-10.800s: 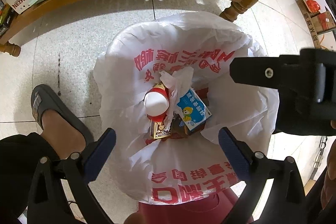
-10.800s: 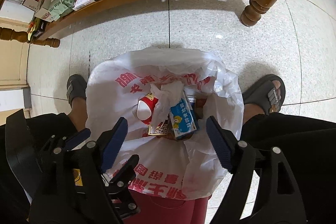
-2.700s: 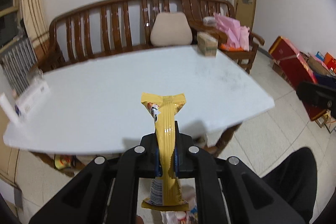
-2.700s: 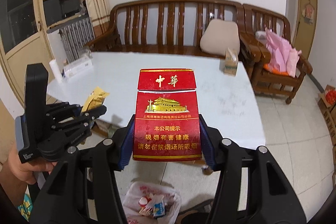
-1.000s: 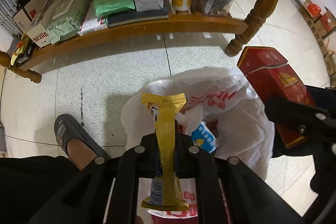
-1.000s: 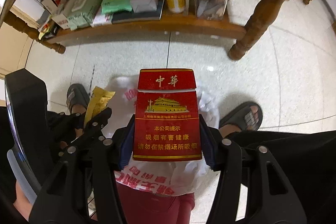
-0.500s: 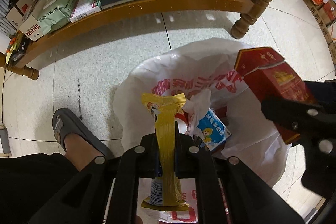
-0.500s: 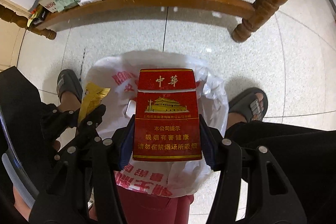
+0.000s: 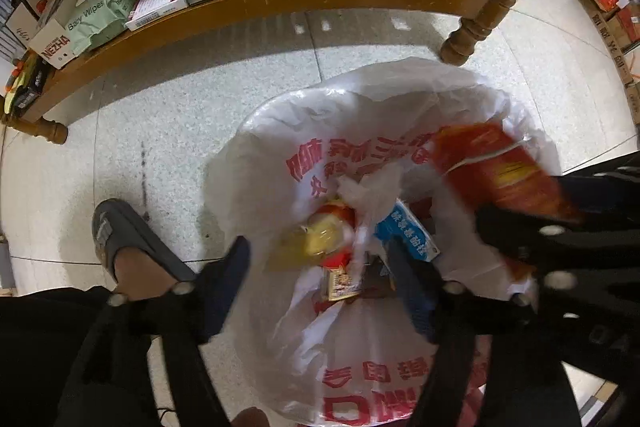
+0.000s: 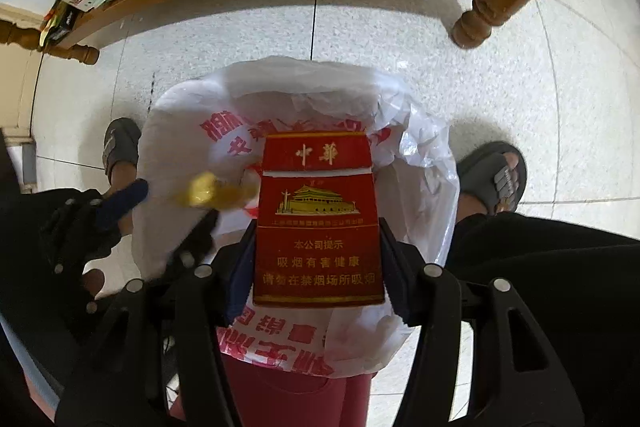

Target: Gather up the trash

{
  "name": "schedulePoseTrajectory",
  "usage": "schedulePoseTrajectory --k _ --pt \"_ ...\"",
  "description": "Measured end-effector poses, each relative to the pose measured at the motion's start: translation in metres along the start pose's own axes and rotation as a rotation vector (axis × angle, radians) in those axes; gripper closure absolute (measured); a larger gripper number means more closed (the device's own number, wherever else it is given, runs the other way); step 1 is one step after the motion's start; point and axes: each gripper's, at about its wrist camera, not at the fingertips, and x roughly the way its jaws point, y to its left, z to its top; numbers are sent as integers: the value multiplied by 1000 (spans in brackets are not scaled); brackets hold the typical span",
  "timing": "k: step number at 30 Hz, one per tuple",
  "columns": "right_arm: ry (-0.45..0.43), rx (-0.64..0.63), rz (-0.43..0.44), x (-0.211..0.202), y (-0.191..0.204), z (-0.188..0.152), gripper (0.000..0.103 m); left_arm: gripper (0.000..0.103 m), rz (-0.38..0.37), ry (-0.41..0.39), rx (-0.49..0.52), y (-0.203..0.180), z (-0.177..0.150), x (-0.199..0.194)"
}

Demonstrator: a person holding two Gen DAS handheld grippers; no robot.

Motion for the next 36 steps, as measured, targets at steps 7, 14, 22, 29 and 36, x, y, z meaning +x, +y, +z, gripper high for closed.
schedulePoseTrajectory --k 7,14,22,29,36 --pt "-45 45 -13 -11 -9 3 12 9 5 -6 -23 4 2 -4" --pt "-78 75 4 -20 -14 1 12 9 -17 -29 -48 6 4 -15" --pt "-92 95 14 -26 -18 0 12 9 -31 -38 -36 2 3 -23" --pt "-117 111 9 -38 -21 -1 12 9 -55 -60 -6 -5 3 -34" --pt "-175 143 31 -66 -25 -3 11 9 -63 -112 20 -11 3 -55"
